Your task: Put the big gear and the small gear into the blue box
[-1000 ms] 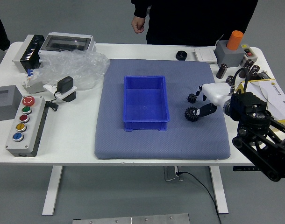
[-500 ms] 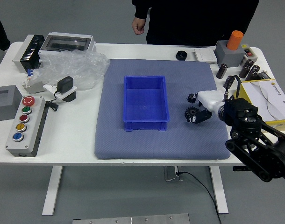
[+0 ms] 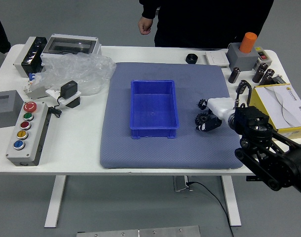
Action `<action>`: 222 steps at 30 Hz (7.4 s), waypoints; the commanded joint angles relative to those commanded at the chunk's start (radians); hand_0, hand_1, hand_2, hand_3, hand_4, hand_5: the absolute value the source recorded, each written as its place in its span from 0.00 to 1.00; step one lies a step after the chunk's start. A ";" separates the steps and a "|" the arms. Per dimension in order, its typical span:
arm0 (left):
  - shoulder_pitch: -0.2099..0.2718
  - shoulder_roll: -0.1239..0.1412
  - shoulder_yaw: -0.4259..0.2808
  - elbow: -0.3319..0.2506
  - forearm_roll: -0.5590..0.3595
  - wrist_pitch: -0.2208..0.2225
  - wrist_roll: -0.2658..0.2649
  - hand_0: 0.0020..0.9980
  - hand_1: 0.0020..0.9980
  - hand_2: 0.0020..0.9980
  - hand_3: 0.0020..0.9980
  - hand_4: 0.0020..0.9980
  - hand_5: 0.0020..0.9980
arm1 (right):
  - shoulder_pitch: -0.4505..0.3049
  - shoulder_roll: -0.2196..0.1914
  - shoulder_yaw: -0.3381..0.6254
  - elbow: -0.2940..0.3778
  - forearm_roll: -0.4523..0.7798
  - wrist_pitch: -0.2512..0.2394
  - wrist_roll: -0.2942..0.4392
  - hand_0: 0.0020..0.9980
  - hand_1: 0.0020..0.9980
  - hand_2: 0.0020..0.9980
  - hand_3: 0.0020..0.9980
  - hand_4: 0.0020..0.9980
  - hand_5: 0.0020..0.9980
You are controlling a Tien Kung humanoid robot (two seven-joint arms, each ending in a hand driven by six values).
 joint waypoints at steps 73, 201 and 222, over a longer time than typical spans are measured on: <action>-0.001 0.005 0.002 0.000 0.000 0.000 -0.001 0.85 0.82 0.83 0.86 0.74 0.30 | 0.005 -0.029 0.061 0.115 0.009 0.109 -0.073 0.59 0.57 0.65 0.76 0.98 0.51; -0.001 0.001 -0.012 0.000 0.027 -0.003 0.003 0.85 0.82 0.83 0.86 0.74 0.29 | 0.169 0.207 -0.019 0.109 0.047 0.052 -0.052 0.63 0.59 0.75 0.93 0.98 0.62; -0.005 0.006 -0.009 0.000 0.022 -0.002 0.002 0.85 0.82 0.83 0.86 0.74 0.29 | 0.172 0.058 0.004 0.068 0.063 0.017 -0.008 0.62 0.56 0.68 0.75 0.85 0.37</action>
